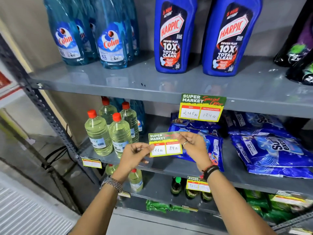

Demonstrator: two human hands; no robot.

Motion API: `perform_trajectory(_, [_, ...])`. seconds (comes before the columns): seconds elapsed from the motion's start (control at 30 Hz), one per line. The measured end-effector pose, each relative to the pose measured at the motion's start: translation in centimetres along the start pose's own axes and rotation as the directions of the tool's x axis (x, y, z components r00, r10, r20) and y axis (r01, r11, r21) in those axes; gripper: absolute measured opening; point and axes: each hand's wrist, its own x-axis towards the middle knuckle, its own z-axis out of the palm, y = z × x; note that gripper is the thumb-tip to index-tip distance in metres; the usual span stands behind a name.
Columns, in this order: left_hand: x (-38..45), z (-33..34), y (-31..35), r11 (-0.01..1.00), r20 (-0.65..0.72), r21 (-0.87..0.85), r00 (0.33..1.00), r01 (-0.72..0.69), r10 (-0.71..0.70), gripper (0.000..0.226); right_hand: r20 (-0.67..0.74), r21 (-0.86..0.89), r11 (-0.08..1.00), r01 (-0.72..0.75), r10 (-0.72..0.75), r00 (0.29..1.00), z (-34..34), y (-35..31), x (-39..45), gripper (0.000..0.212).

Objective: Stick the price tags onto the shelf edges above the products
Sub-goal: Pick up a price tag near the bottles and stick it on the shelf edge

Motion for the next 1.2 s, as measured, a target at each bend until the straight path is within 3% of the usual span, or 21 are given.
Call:
perform_trajectory(0.17, [-1.6,0.2,2.2,0.997,0.009,-0.054,0.998,-0.060,0.060,0.010,0.028,0.080,0.997,0.010,-0.012,1.000,-0.6,-2.2,-1.9,0.019])
perform_trajectory(0.33, [-2.8,0.3,3.7,0.985,-0.085,-0.094,0.987,-0.146,0.138,0.015,0.049,0.120,0.992,0.025,-0.031,0.998,0.2,-3.5,-3.4,0.024])
perform_trajectory(0.47, [-3.8,-1.3,4.1,0.978,-0.181,-0.109,0.971,-0.179,0.158,0.015,0.132,0.172,0.983,0.056,-0.080,0.988,2.1,-4.7,-4.0,0.004])
perform_trajectory(0.8, [-4.8,-12.0,9.2,0.902,-0.384,-0.015,0.835,-0.431,0.393,0.016,0.343,0.141,0.942,0.305,-0.335,0.877,11.8,-11.4,-4.6,0.026])
perform_trajectory(0.97, [-2.1,-17.5,11.4,0.875,-0.423,0.003,0.792,-0.484,0.439,0.011,0.253,0.042,0.880,0.472,-0.467,0.847,17.1,-15.6,-2.8,0.026])
perform_trajectory(1.07, [0.6,-19.9,12.0,0.885,-0.409,0.047,0.799,-0.464,0.441,0.010,0.113,-0.072,0.868,0.491,-0.482,0.869,19.7,-16.7,-1.4,0.024])
perform_trajectory(1.2, [3.4,-22.0,12.2,0.892,-0.358,0.064,0.824,-0.447,0.439,0.008,-0.040,-0.202,0.830,0.520,-0.537,0.843,21.5,-17.4,-0.1,0.009])
